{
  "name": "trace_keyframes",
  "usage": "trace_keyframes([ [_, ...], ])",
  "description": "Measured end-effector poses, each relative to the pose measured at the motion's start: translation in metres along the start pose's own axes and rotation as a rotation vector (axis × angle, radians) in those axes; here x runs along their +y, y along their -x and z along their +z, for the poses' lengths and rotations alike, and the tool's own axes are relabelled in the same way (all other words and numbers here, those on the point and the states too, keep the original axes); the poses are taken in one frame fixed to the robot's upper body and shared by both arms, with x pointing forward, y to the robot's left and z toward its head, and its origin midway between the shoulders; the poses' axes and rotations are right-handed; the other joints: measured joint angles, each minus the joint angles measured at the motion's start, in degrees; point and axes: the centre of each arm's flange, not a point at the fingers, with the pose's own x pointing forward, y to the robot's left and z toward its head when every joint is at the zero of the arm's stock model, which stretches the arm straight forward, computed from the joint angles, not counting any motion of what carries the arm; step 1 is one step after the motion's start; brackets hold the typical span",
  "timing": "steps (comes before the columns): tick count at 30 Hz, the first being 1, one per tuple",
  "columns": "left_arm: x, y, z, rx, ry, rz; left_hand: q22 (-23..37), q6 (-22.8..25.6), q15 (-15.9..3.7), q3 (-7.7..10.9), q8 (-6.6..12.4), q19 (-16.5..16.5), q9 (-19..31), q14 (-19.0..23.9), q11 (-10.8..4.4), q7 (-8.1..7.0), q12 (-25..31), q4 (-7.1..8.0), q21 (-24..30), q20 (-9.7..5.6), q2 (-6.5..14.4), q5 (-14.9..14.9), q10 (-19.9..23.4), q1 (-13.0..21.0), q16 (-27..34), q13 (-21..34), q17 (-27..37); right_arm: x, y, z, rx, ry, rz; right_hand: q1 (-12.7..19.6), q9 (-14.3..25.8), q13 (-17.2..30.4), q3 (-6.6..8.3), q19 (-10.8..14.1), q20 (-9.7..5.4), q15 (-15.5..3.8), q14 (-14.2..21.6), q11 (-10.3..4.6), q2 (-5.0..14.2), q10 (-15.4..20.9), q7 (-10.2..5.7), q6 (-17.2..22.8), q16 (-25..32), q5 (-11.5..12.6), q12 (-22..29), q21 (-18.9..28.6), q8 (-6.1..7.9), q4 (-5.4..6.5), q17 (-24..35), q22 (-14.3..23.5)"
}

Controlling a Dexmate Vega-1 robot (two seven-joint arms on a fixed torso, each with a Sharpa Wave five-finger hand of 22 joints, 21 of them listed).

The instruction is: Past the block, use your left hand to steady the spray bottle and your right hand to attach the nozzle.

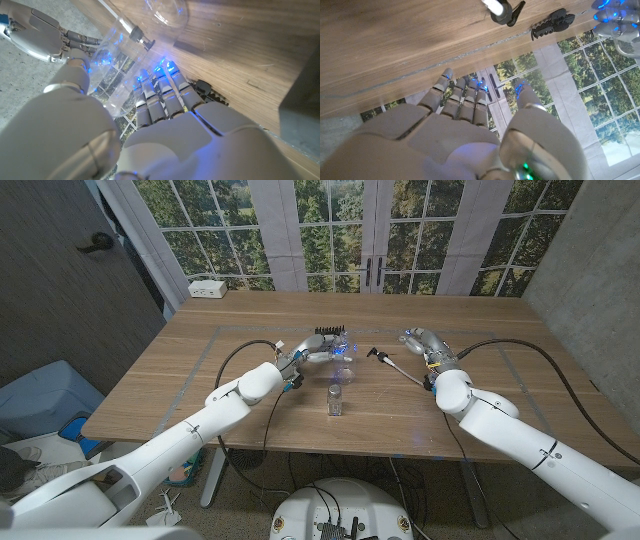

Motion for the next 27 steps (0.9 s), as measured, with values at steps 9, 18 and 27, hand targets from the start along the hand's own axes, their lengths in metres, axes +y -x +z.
trace_keyframes([
  [9, 0.000, 0.000, -0.001, 0.001, 0.001, 0.003, 0.00, 0.01, 0.31, -0.38, -0.03, 0.00, 0.00, 0.31, 0.00, -0.01, -0.01, 0.08, 0.00, 0.00, 0.00, -0.11, 0.01, 0.00, -0.23, -0.01, 0.00, 0.014, -0.004, 0.011, -0.016, 0.055, 0.007, 1.76, 0.27, 0.45, 0.00, 0.61, -0.22, -0.02, 0.65, -0.51, -0.70, 0.92, -0.63, 2.66, 0.46, -0.77, 0.58, -0.02, 0.89, 0.00, 0.35, 0.00],
  [18, 0.000, 0.001, -0.003, 0.004, 0.001, 0.005, 0.00, 0.11, 0.31, -0.62, -0.02, 0.00, -0.01, 0.31, -0.01, -0.10, -0.05, -0.02, 0.22, 0.00, 0.00, -0.16, 0.04, 0.00, -0.23, -0.04, 0.00, 0.027, -0.009, 0.016, -0.023, 0.134, 0.009, 3.36, 0.27, 0.95, -0.49, 0.81, -0.01, -0.10, 0.73, -0.94, -1.09, 1.36, -1.33, 4.65, 0.88, -0.98, 0.79, 0.21, 1.67, 0.01, 0.80, 0.00],
  [27, 0.003, 0.003, -0.003, 0.005, 0.002, 0.008, -0.01, 0.11, 0.00, -1.02, 0.20, 0.00, -0.03, 0.62, -0.01, -0.09, -0.27, 0.07, 0.22, 0.00, 0.00, -0.17, 0.18, 0.00, -0.23, -0.07, 0.01, 0.037, -0.013, 0.018, -0.025, 0.219, 0.001, 5.12, 0.27, 1.46, -0.97, 1.23, -0.43, 0.21, 1.03, -1.13, -1.60, 1.96, -1.64, 7.77, 1.33, -0.98, 0.99, 0.21, 2.76, 0.00, 1.06, -0.01],
])
